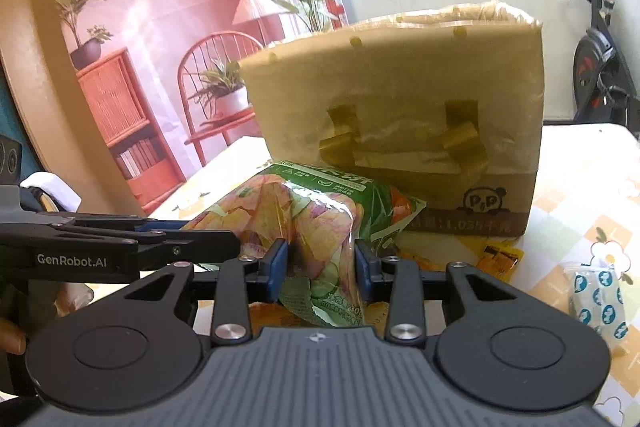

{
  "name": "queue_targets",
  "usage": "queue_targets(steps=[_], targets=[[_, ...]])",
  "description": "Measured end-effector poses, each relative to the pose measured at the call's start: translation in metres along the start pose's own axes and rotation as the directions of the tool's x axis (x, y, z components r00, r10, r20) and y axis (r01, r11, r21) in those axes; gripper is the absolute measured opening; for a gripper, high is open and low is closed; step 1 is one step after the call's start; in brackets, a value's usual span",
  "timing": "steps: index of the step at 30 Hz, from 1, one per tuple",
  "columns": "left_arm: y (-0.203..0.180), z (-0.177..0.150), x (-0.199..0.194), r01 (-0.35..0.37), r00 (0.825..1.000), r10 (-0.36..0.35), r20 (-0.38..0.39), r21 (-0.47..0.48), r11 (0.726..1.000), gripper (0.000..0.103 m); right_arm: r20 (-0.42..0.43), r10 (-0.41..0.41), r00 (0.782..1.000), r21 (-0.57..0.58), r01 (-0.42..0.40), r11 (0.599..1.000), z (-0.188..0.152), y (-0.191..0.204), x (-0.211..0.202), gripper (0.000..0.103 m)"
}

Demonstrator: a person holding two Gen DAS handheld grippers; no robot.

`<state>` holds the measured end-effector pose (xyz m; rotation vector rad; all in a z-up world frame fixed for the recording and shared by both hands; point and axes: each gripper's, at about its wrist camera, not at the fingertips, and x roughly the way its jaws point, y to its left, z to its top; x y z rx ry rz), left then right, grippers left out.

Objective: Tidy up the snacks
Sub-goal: 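Carry both green bags over the box and open both tools to drop them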

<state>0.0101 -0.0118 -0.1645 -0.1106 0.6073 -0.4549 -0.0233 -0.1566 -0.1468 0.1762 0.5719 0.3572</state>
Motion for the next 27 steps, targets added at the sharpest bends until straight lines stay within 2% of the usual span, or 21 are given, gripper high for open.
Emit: queue_targets(steps=[11, 27], targets=[[-0.011, 0.019, -0.031, 0.023, 0.992, -0.027, 0.126, 0.033, 0.999, 0.045, 0.118, 0.011, 0.993, -0.063, -0.003, 0.998, 0.017, 0.02, -0.035, 0.037], [-0.026, 0.064, -0.039, 0.051, 0.957, -0.082, 0.279, 0.114, 0.992, 0.045, 0.286, 0.027, 0.958, -0.149, 0.016, 0.989, 0.064, 0.037, -0.064, 0.037]])
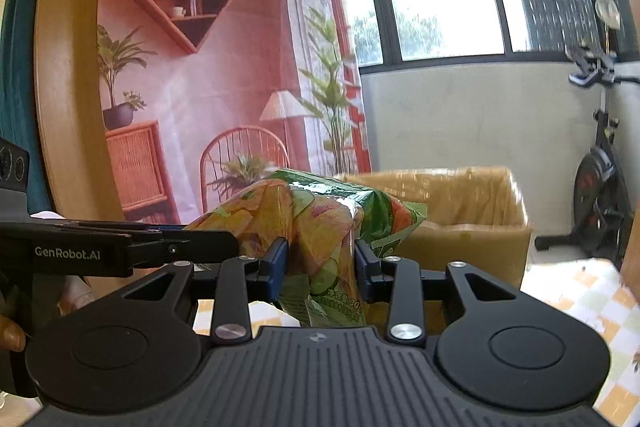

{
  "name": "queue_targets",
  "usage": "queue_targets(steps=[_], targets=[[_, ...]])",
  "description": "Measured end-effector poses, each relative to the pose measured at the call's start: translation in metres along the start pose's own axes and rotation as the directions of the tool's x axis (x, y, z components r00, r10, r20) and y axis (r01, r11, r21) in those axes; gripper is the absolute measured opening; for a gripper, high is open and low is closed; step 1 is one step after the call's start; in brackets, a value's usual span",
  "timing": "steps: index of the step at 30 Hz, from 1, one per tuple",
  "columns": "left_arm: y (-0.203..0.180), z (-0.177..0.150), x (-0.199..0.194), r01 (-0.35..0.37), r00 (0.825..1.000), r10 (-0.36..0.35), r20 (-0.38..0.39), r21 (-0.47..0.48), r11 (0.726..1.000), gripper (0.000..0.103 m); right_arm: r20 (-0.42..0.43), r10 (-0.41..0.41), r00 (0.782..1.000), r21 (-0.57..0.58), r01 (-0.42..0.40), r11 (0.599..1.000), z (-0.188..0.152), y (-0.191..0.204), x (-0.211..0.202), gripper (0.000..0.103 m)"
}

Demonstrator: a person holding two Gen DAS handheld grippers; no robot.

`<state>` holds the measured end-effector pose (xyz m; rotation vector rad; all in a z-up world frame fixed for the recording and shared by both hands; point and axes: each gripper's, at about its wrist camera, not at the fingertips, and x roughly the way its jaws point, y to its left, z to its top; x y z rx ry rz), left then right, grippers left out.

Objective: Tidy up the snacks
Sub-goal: 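Carry both green bags over the box and open both tools to drop them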

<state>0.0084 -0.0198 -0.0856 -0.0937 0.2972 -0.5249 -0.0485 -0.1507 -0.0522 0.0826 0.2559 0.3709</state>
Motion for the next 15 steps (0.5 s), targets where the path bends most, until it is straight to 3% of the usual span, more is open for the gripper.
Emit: queue_targets(steps=[15], targets=[[0.019, 0.021, 0.051, 0.012, 1.0, -0.012, -0.021, -0.011, 1.0, 0.045, 0.013, -0.012, 1.0, 0.003, 0.012, 1.0, 0.024, -0.036, 0.034, 0.037]])
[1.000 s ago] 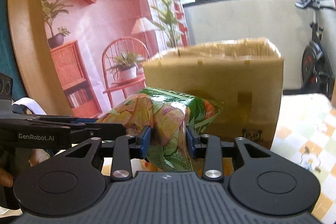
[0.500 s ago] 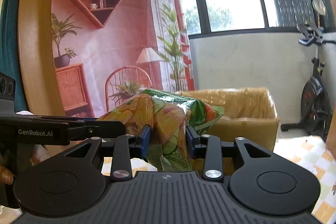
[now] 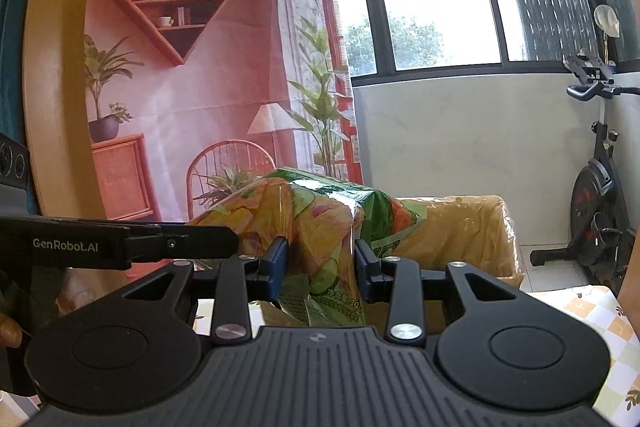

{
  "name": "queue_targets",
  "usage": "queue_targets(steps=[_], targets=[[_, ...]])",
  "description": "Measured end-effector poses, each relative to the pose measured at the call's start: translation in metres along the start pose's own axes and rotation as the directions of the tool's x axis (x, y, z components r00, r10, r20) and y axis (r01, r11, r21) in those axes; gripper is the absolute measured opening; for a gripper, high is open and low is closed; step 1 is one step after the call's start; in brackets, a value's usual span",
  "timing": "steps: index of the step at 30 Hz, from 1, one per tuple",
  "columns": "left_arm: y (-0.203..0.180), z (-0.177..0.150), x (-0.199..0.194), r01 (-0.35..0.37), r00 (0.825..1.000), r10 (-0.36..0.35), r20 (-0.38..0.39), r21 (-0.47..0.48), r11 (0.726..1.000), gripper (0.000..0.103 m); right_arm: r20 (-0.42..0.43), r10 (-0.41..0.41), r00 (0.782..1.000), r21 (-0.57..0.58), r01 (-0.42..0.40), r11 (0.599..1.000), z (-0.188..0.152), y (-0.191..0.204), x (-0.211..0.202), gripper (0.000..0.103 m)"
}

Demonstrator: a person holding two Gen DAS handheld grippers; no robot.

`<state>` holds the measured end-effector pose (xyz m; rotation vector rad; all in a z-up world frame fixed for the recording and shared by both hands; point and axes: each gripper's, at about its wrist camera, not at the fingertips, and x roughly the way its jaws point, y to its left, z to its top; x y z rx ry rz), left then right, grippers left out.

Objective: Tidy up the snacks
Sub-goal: 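Carry both green bags over the box and open both tools to drop them, then grasp the orange bread pack with left tool while right lowers toward the snacks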

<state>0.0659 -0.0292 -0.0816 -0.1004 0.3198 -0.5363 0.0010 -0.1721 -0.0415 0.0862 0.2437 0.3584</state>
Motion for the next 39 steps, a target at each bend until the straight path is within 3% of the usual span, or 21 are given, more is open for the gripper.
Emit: queue_targets(steps=[11, 22, 25, 26, 28, 32, 39], targets=[[0.026, 0.028, 0.072, -0.033, 0.997, 0.031, -0.072, -0.034, 0.999, 0.045, -0.063, 0.006, 0.998, 0.056, -0.002, 0.998, 0.023, -0.059, 0.071, 0.037], [0.042, 0.027, 0.119, -0.111, 0.984, 0.109, -0.137, -0.001, 0.994, 0.046, -0.148, -0.033, 0.988, 0.115, 0.051, 0.992, 0.019, -0.1, 0.132, 0.037], [0.04, 0.024, 0.121, -0.144, 0.978, 0.146, -0.147, 0.024, 0.989, 0.057, -0.176, -0.043, 0.983, 0.117, 0.065, 0.991, 0.015, -0.103, 0.142, 0.039], [0.039, 0.024, 0.118, -0.164, 0.975, 0.168, -0.147, 0.035, 0.986, 0.065, -0.186, -0.055, 0.981, 0.115, 0.077, 0.99, 0.014, -0.102, 0.144, 0.041], [0.038, 0.026, 0.112, -0.189, 0.971, 0.194, -0.138, 0.049, 0.981, 0.074, -0.213, -0.109, 0.971, 0.085, 0.129, 0.988, 0.014, -0.099, 0.146, 0.043], [0.039, 0.033, 0.09, -0.182, 0.976, 0.184, -0.118, 0.029, 0.983, 0.075, -0.212, -0.134, 0.968, 0.041, 0.145, 0.989, 0.012, -0.091, 0.135, 0.048], [0.035, 0.037, 0.044, -0.179, 0.979, 0.181, -0.092, 0.023, 0.983, 0.075, -0.146, -0.161, 0.976, 0.082, 0.174, 0.981, 0.011, -0.082, 0.09, 0.049]])
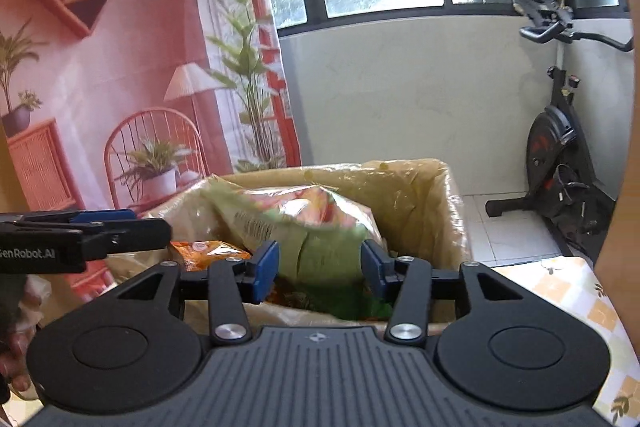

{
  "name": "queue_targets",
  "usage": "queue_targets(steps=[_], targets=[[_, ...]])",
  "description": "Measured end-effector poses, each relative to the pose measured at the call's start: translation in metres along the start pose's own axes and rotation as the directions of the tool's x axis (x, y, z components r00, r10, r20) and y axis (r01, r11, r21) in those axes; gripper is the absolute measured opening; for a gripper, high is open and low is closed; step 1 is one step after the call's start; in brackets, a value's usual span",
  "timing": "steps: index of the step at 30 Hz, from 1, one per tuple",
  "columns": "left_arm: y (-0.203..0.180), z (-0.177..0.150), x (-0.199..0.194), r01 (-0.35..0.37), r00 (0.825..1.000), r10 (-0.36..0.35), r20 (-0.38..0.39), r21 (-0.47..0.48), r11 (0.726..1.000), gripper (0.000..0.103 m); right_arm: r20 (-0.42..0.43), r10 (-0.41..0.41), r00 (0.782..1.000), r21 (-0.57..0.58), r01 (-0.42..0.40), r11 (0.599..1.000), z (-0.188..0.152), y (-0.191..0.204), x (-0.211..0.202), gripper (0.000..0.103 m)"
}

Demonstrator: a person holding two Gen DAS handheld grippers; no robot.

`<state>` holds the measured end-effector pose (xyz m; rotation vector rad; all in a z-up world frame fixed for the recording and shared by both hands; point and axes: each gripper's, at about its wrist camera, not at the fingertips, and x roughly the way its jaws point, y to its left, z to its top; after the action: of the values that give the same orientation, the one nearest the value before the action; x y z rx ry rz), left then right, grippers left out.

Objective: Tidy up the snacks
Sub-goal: 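Grasp the orange bread pack with left tool while right lowers toward the snacks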

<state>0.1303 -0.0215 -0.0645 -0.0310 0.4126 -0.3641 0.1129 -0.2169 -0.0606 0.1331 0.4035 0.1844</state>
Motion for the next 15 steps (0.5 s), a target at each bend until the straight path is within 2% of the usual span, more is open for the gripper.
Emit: queue_targets(steps=[8, 15], targets=[[0.008, -0.013, -0.052, 0.01, 1.0, -0.01, 0.0, -0.008, 1.0, 0.075, 0.045, -0.013, 0.999, 0.034, 0.012, 0.999, -0.02, 0.007, -0.052, 0.049], [0.007, -0.043, -0.068, 0.01, 0.999, -0.01, -0.044, 0.001, 1.0, 0.075, 0.032, -0.027, 0.999, 0.049, 0.026, 0.998, -0.048, 0.012, -0.079, 0.049]])
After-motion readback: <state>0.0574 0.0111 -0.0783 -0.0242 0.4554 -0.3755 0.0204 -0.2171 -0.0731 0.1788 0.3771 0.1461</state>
